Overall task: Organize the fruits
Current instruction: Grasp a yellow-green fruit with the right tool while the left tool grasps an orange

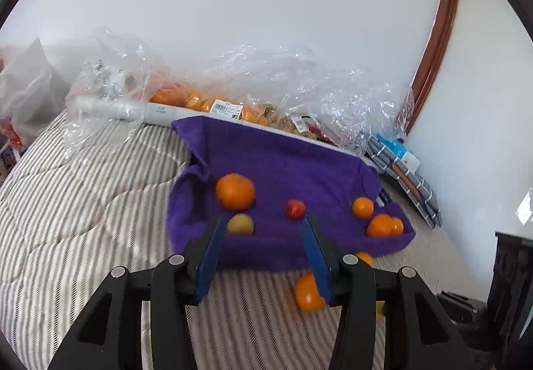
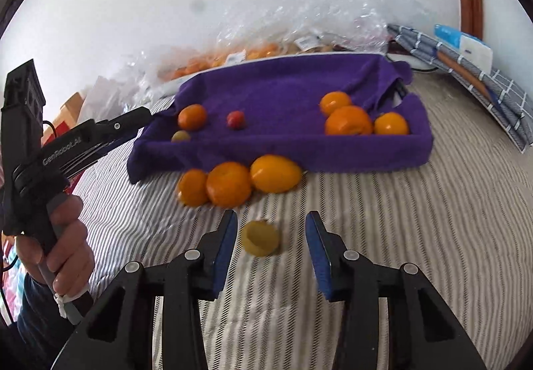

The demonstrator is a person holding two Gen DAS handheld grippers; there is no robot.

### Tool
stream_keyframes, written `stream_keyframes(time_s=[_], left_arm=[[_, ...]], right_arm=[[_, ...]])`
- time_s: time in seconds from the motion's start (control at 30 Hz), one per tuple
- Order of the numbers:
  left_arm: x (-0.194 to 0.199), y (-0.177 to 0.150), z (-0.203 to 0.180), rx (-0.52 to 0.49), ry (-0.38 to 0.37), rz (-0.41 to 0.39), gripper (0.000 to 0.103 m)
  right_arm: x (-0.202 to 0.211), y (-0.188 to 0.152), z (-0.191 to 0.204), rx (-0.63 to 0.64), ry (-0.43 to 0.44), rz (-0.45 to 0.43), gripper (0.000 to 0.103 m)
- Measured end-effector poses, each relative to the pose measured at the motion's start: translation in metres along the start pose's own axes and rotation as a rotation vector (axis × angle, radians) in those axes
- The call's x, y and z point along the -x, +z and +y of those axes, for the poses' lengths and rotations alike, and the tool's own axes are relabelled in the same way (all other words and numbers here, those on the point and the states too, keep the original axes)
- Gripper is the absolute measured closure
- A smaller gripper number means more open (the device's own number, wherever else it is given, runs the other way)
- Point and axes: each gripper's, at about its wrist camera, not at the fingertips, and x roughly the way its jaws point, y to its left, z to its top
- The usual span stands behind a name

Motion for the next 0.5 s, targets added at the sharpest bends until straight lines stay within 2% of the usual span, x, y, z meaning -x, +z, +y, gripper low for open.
stream_keyframes(time_s=[0.13,0.17,0.23,0.27,0.37,0.5], left_arm=[[0.011,-0.015,0.006,-0.016,0.016,0.017,0.057],[0.012,-0.016,0.006,-0.021,0.019,0.023,0.057],[0.012,-0.019,0.006,-0.029,0.017,0.030,0.057],[0.012,-0.021,0.005,-0.036,0.009,0.038,0.057],[0.009,-0.025,-0.001,-0.063,-0.018,0.070,0.057],[-0.005,-0.030,-0.019,-0.110,-0.075,0.153,0.057]], right_arm=[[-0.014,-0.005,0.008,0.009,-0.017,0.038,0.059],[-0.019,-0.006,0.009,0.008,-0.029,0.052,0.062],[-0.019,-0.007,0.011,0.019,-0.057,0.041,0.073],[-0.017,-0.007,0.011,0.022,-0.049,0.043,0.075],[-0.009,-0.010,0.005,0.015,-0.059,0.019,0.075],[0.001,-0.014,-0.012,0.028,-0.130,-0.005,0.075]])
